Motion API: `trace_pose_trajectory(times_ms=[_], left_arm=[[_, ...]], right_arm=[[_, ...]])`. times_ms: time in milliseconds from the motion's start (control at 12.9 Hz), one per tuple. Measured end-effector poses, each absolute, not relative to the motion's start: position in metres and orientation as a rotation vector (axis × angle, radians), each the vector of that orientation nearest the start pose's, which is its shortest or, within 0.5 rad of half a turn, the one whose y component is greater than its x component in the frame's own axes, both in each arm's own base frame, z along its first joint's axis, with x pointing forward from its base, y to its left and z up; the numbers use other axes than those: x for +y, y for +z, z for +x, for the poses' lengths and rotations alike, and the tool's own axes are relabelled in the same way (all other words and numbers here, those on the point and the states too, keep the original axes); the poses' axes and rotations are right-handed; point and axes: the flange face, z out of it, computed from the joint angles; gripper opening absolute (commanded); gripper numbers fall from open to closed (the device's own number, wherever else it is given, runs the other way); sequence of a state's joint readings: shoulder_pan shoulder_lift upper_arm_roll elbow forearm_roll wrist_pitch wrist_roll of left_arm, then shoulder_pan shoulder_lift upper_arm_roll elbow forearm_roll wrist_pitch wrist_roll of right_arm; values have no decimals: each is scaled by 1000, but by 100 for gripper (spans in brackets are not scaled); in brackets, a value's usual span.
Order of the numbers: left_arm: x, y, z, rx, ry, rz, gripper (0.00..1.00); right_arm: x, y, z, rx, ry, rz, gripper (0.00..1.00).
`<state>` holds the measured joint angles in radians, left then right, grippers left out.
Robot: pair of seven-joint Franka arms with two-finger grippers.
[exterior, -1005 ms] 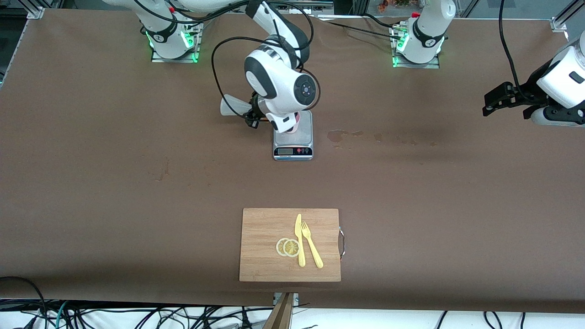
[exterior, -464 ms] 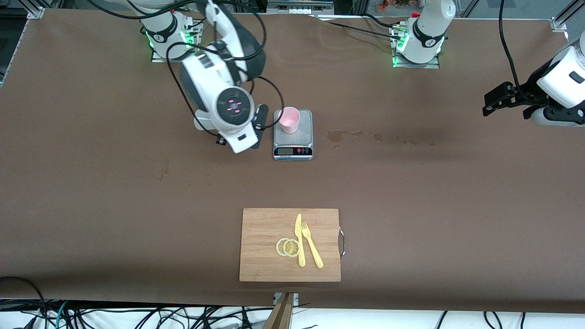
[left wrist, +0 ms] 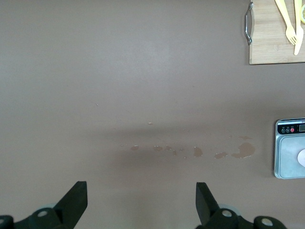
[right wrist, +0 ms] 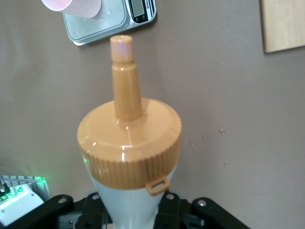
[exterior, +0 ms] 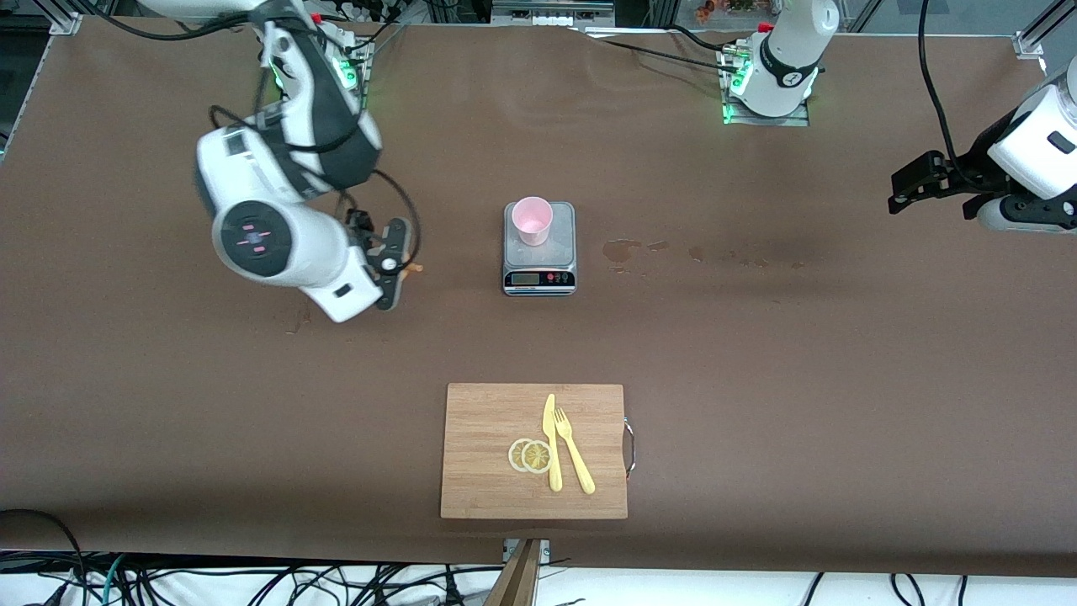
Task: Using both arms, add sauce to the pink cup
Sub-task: 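Carry the squeeze bottle back to its spot with the right gripper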
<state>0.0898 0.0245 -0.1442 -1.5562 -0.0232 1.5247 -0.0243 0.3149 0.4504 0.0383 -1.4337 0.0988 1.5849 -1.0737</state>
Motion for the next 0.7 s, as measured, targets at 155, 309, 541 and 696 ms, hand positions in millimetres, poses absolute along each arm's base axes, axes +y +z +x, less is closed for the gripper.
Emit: trace_pose_trajectory(times_ms=[155,309,541,696], left_arm=[[-32,614,556,48,90,-3164,100],[-32,614,556,49,91,-3164,100],[-32,614,556,49,91,-3164,100],[-32,614,556,49,92,-3164,100]], right_arm=[[183,409,624,-1873,270,-2165,7],[137,401,633,-1834,161,-2105,7],[78,382,640,-1796,-34,-1992,8],[50,369,637,-1786,-163,-1891,8]])
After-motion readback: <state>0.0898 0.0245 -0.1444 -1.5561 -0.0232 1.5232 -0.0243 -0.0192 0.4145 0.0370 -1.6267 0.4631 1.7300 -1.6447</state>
